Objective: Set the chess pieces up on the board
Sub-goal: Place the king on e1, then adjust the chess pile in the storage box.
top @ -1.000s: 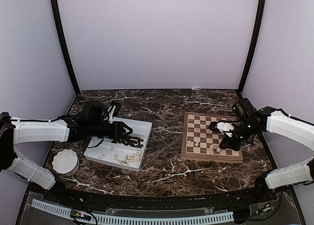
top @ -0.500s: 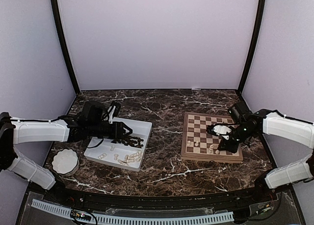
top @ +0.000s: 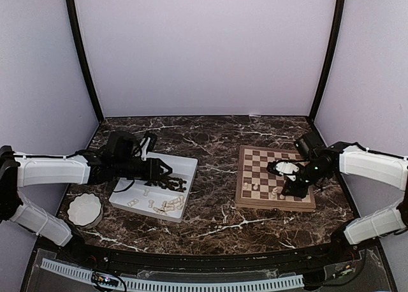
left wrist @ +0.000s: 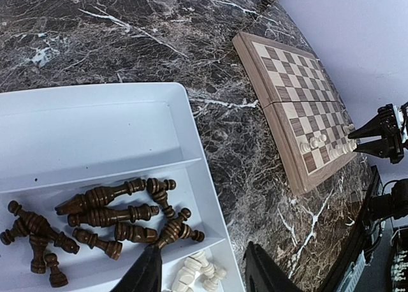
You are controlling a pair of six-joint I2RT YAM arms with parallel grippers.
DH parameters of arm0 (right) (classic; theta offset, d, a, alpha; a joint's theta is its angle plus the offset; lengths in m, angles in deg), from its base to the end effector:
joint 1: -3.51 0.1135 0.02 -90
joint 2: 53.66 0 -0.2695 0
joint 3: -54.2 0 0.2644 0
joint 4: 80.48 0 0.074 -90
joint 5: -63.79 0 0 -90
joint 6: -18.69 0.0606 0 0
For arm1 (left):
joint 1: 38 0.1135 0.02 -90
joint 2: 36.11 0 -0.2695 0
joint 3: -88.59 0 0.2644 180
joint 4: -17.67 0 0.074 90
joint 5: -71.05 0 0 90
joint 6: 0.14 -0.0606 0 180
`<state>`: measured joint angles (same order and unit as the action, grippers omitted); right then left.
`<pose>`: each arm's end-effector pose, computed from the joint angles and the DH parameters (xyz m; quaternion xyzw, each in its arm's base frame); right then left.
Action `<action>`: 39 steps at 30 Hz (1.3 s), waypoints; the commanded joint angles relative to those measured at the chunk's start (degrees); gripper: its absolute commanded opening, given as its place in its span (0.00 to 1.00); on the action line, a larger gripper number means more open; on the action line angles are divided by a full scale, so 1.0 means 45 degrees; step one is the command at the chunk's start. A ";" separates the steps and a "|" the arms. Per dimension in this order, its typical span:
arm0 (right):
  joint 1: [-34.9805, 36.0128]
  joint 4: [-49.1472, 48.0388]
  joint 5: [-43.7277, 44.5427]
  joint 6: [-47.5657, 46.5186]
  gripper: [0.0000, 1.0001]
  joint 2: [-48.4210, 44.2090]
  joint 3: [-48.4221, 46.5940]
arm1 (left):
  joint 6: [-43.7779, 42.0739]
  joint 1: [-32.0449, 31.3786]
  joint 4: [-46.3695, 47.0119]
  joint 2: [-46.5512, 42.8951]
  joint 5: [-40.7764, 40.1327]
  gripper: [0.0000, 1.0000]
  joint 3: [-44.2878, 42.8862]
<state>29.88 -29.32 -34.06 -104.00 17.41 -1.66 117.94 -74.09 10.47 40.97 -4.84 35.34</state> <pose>0.2126 0.1147 0.1763 -0.4935 0.8428 0.0556 0.2077 0.2461 -0.1977 0.2009 0.1206 0.8576 -0.3500 0.3571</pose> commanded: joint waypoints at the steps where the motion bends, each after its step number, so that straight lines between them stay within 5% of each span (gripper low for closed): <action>1: 0.0097 0.0134 -0.0031 -0.0016 0.29 -0.0039 -0.0171 | -0.0067 0.0092 0.0131 -0.0060 0.0122 0.47 0.0150; 9: -0.0344 0.1882 -0.0954 -0.0488 0.39 -0.0624 -0.1829 | -0.0261 0.0097 -0.0322 -0.0160 -0.0082 0.47 0.0051; 16: -0.3420 0.2325 -0.4606 0.0040 0.40 -0.0221 -0.4046 | 0.0005 0.0097 -0.2877 -0.0089 -0.1697 0.47 -0.0346; 22: -0.3741 0.0601 -0.5163 0.1539 0.38 -0.0314 -0.3272 | 0.0218 0.0094 -0.4884 0.0087 -0.2196 0.45 -0.0333; 39: -0.3751 -0.0095 -0.5356 0.1931 0.37 -0.0706 -0.2259 | -0.0422 -0.0327 -0.5345 0.2155 -0.0756 0.37 -0.0904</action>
<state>13.24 -27.99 -57.34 -95.94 15.92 -13.16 117.28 -74.40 -11.02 50.43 -9.26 33.48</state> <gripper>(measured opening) 0.371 0.369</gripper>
